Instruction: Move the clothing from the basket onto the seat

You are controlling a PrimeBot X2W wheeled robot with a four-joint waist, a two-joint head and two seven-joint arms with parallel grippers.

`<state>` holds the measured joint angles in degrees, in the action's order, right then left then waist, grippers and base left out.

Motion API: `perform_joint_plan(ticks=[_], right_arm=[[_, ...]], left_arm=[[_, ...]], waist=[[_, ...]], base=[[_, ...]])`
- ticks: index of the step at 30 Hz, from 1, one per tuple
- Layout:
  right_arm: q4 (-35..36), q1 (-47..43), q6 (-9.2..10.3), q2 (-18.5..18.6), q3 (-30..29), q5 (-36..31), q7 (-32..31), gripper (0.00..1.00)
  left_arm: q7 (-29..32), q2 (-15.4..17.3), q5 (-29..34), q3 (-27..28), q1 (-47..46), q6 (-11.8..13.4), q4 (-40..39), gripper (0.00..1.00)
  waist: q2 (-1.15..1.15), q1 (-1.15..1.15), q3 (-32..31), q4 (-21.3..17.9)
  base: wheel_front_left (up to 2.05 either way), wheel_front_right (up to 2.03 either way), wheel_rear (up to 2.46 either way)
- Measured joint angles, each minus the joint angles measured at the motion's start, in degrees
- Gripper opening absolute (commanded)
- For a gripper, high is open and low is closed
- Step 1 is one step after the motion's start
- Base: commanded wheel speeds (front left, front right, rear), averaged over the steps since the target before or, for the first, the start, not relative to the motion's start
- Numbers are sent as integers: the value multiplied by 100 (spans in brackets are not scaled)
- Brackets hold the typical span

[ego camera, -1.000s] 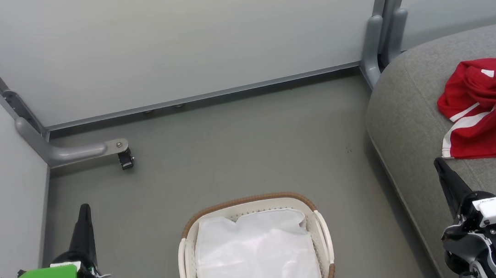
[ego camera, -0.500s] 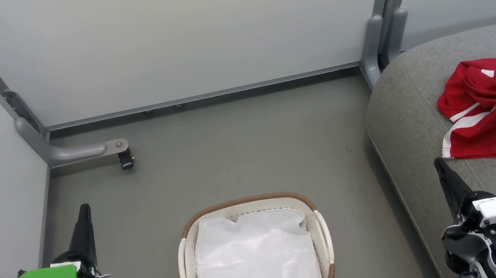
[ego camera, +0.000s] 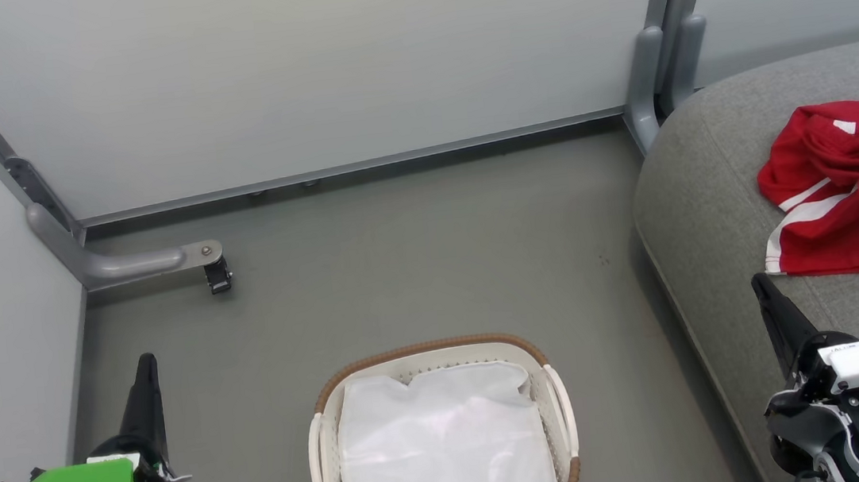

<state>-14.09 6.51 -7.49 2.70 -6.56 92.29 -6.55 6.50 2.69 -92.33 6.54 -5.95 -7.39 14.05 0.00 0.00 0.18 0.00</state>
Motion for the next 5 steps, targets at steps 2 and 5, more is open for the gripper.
perform_joint_plan(ticks=[2,5], right_arm=[[0,0,0,0,0,0,0,0],[0,-1,0,0,0,0,0,0]], left_arm=[[0,0,0,0,0,0,0,0],[0,0,0,0,0,0,0,0]], waist=[[0,0,0,0],[0,0,0,0]], base=[[0,0,0],[0,0,0]])
